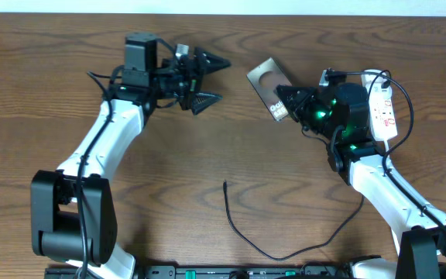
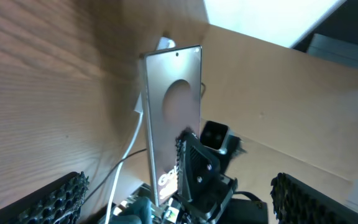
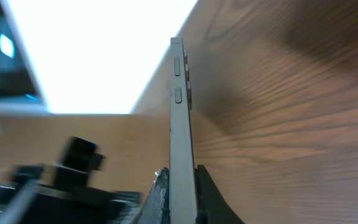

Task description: Plug charger to phone and switch on socket

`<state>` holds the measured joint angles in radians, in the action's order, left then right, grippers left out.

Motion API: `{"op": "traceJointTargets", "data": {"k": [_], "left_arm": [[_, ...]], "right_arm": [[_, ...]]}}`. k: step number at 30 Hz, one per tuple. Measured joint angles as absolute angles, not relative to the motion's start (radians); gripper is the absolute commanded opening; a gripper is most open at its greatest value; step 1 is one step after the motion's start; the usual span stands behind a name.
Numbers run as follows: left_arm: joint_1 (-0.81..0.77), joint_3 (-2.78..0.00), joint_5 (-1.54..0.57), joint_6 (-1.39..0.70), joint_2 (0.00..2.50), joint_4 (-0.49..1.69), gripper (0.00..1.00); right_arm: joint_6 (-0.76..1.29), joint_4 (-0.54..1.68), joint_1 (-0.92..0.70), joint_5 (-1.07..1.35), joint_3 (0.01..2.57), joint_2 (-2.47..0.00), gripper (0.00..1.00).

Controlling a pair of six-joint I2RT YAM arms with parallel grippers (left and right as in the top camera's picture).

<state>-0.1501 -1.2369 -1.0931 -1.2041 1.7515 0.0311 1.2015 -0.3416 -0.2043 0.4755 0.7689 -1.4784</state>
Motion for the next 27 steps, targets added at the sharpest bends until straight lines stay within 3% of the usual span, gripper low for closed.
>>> {"op": "traceJointTargets", "data": {"k": [8, 12, 27], "left_arm": [[-0.131, -1.242, -1.135, -1.225, 1.75, -0.241, 0.95], [-0.132, -1.242, -1.121, -1.272, 1.75, -0.259, 0.95], [-0.136, -1.242, -1.028, -1.336, 1.75, -0.259, 0.95]], "right_arm": [[1.555, -0.462, -0.252, 0.475, 0.769, -1.478, 0.01], [1.667, -0.536, -0.299, 0.451, 0.769, -1.478, 0.01], [1.812, -0.641, -0.411, 0.335, 0.768, -1.478, 0.02]]}}
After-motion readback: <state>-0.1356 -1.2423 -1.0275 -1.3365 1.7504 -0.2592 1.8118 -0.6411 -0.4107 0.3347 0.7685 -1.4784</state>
